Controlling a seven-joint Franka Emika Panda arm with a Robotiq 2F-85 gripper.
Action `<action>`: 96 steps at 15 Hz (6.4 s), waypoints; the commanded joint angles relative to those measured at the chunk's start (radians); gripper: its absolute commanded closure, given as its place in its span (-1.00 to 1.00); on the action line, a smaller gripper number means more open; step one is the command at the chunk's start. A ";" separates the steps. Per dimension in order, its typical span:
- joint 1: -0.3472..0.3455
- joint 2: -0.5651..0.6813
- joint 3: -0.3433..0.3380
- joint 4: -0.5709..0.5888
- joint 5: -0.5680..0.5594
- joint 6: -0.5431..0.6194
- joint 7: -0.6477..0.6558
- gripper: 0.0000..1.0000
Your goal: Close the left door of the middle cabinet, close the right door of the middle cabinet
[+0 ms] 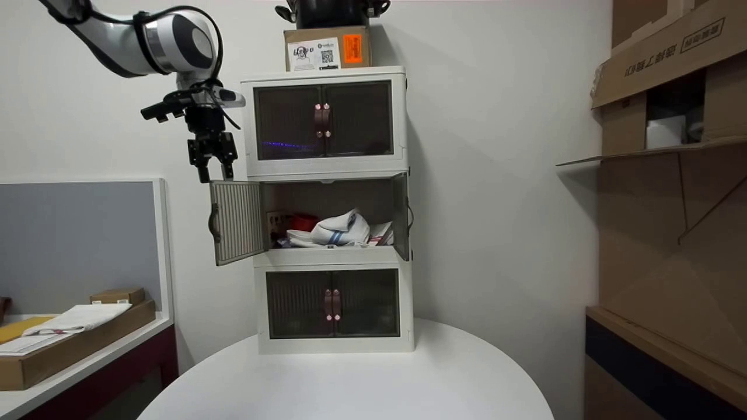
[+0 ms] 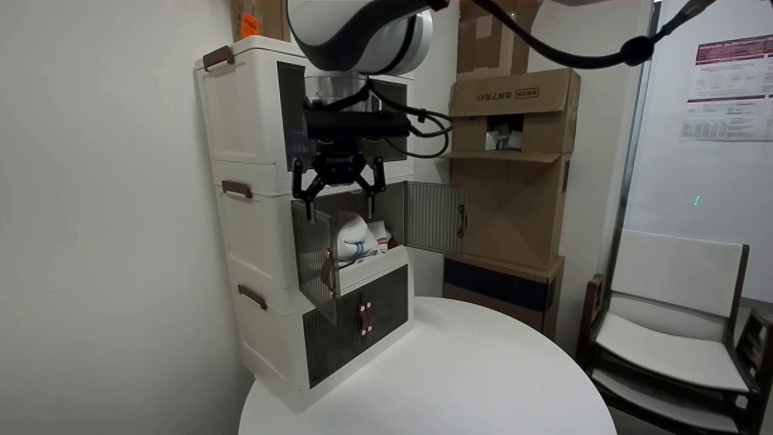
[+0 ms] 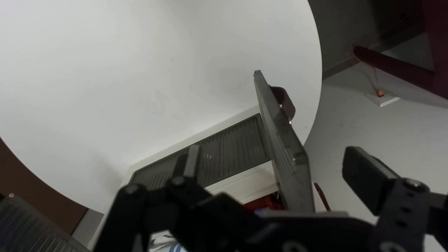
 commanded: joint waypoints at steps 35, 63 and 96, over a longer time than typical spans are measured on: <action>0.051 -0.214 -0.105 -0.440 -0.603 0.368 0.644 -1.00; 0.130 0.263 -0.083 0.050 -0.936 0.197 0.523 -1.00; -0.071 -0.424 -0.195 -0.567 -0.444 0.121 -0.061 -1.00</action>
